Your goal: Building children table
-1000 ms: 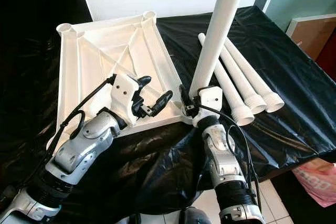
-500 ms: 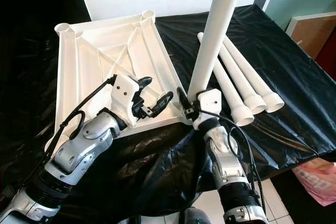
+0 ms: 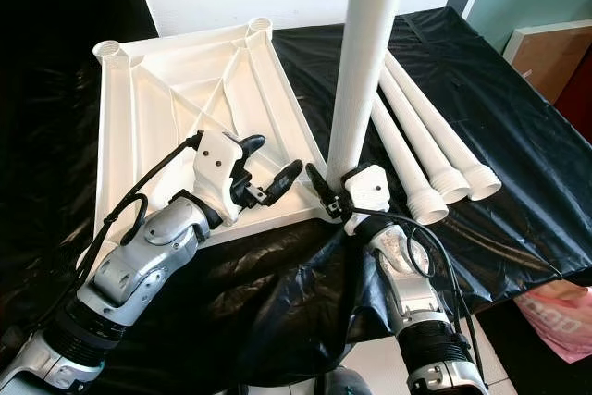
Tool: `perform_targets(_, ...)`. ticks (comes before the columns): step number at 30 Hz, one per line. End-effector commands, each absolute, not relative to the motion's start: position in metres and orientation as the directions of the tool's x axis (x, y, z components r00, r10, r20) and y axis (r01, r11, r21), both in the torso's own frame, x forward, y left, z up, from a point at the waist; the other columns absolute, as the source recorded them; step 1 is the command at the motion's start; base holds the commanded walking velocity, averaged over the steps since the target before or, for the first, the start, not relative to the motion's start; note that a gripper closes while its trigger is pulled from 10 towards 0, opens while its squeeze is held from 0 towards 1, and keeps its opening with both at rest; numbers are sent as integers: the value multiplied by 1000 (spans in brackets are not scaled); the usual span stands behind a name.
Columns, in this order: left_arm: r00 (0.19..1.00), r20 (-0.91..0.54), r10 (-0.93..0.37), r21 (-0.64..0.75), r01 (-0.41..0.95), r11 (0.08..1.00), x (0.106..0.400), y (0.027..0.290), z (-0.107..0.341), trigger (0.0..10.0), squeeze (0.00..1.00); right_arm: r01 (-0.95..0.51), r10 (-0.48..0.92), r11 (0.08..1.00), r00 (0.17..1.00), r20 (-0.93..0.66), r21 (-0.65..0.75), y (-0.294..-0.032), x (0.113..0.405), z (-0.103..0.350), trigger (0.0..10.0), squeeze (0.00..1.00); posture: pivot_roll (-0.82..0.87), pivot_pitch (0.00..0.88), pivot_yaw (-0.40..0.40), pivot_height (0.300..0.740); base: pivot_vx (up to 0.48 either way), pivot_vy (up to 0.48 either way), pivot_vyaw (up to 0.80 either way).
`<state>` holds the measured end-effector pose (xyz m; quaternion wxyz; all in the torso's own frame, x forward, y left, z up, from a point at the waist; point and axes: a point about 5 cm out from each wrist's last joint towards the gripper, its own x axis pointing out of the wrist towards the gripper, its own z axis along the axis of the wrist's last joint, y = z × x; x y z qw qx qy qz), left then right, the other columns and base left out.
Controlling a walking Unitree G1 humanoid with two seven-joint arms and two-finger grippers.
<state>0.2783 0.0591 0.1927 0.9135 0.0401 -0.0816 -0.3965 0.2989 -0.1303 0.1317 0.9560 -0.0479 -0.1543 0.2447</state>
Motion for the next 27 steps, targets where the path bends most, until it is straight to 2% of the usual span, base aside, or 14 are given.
perform_targets(1,454,74,-888,180,870,459,265,48,193,10000,0,-487,495,869,859,128,-92,-128,294,101,10000,0,11,134,3,740,0,0,0)
perform_targets(9,451,73,-889,180,871,457,265,48,194,10000,0,-469,471,882,873,126,-51,-129,298,103,10000,0,12,132,3,740,0,0,0)
perform_targets(19,445,75,-892,183,874,451,264,47,194,10000,0,-370,369,928,929,33,41,-134,307,100,10000,0,14,122,-2,740,0,0,0)
perform_targets(27,440,73,-895,184,876,446,263,47,194,10000,0,-350,349,935,937,29,48,-134,309,102,10000,0,13,113,1,740,0,0,0)
